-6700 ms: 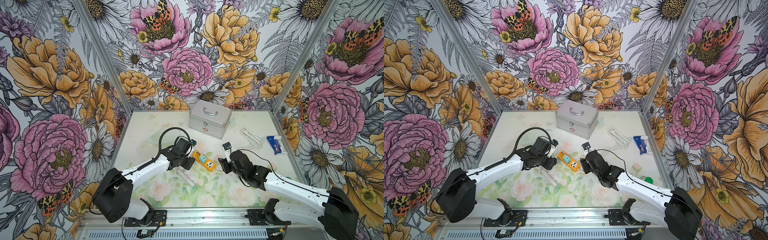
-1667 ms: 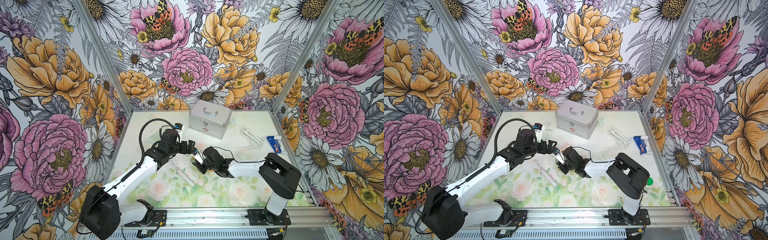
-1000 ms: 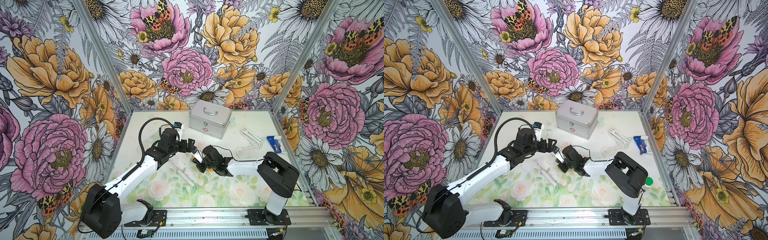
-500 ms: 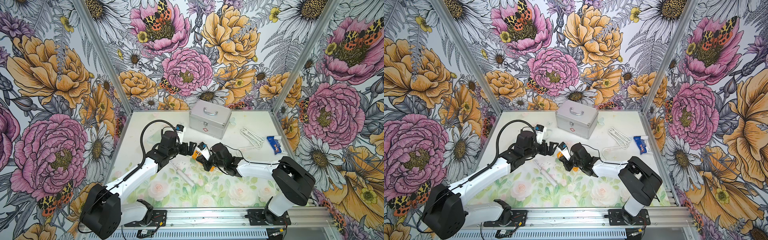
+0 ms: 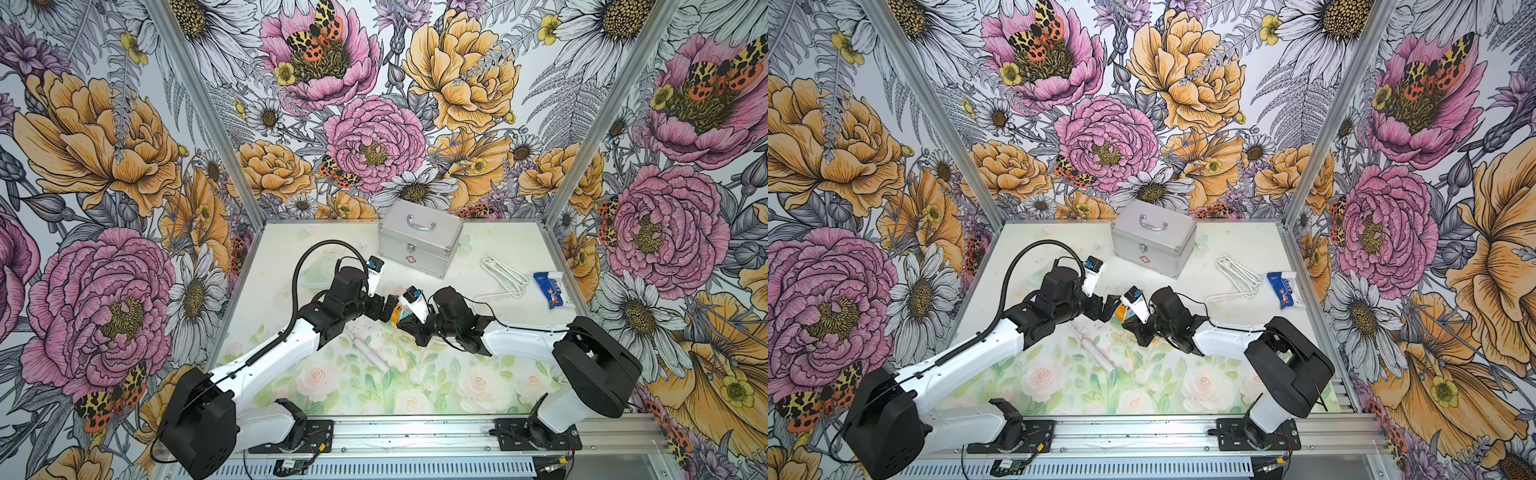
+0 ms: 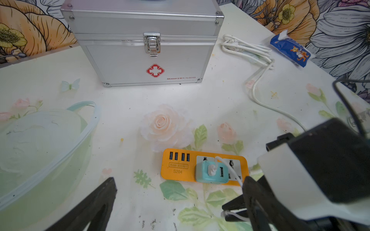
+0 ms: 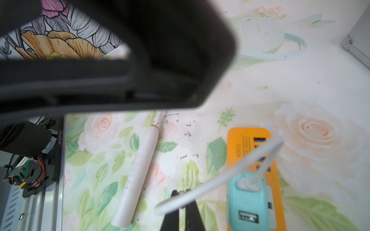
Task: Charge the electric toothbrush
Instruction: Pick up the charging cable from the center of the board.
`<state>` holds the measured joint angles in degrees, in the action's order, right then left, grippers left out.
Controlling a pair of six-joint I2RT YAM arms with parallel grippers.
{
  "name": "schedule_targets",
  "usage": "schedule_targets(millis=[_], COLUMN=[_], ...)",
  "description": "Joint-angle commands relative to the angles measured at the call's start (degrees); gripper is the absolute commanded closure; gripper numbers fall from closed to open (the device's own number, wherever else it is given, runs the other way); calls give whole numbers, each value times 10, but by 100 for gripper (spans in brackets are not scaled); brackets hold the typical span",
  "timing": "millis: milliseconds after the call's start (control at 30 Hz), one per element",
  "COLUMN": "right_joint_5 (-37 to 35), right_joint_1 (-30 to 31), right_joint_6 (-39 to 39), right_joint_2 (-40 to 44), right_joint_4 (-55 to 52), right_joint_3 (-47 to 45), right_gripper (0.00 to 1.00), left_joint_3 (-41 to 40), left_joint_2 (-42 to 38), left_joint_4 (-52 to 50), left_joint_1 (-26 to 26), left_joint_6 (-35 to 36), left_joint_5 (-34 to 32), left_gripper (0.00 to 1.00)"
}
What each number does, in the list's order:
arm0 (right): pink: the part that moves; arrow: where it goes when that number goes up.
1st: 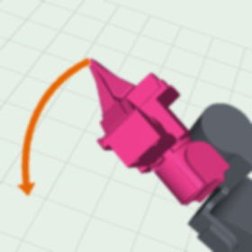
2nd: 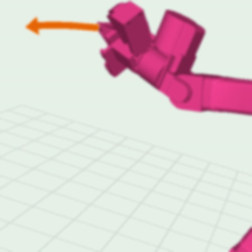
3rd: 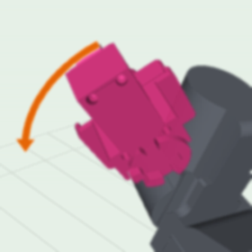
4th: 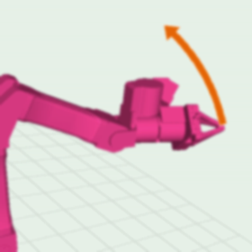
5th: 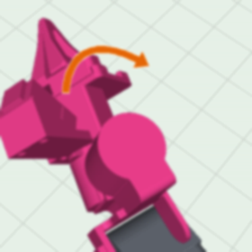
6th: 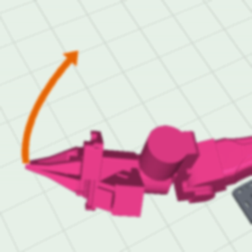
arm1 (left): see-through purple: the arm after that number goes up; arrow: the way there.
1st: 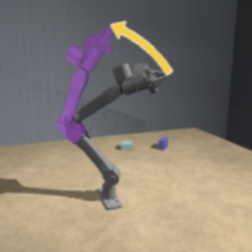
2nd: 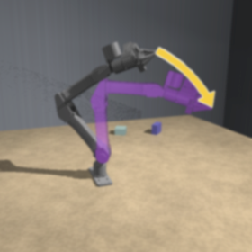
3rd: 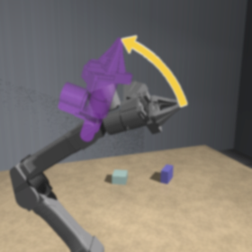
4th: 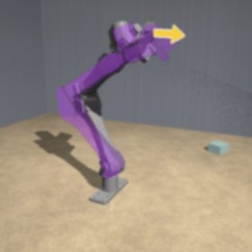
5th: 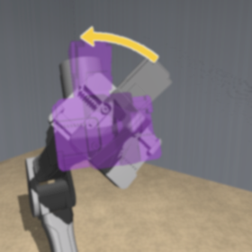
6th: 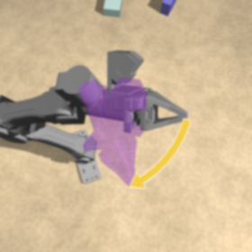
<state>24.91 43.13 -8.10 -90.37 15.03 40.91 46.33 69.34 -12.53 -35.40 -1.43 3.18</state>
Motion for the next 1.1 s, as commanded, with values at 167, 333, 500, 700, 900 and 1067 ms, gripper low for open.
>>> schedule_targets(millis=[167, 333, 500, 700, 900, 1067], right_joint_5=[38, 11, -10, -19, -20, -19], right_joint_1=[-6, -14, -31, -39, -56, -63], right_joint_6=[-12, -12, -14, -13, -15, -12], right_joint_2=[-25, -19, -12, -17, -25, -22], right_joint_4=[-2, -14, -41, -56, -61, -65], right_joint_3=[14, 10, 13, 26, 32, 36], right_gripper=[100, 100, 100, 100, 100, 100], left_joint_3=[1, 27, 58, 103, 119, 131], left_joint_2=[-20, -6, 5, 38, 82, 145], left_joint_4=[-46, -109, -162, -247, -316, -362], left_joint_1=[-73, -123, -130, -147, -186, -225], left_joint_6=[60, 145, 174, 188, 208, 243], left_joint_5=[-58, -127, -116, -141, -183, -206], left_gripper=[1, 1, 1, 3, 3, 3])
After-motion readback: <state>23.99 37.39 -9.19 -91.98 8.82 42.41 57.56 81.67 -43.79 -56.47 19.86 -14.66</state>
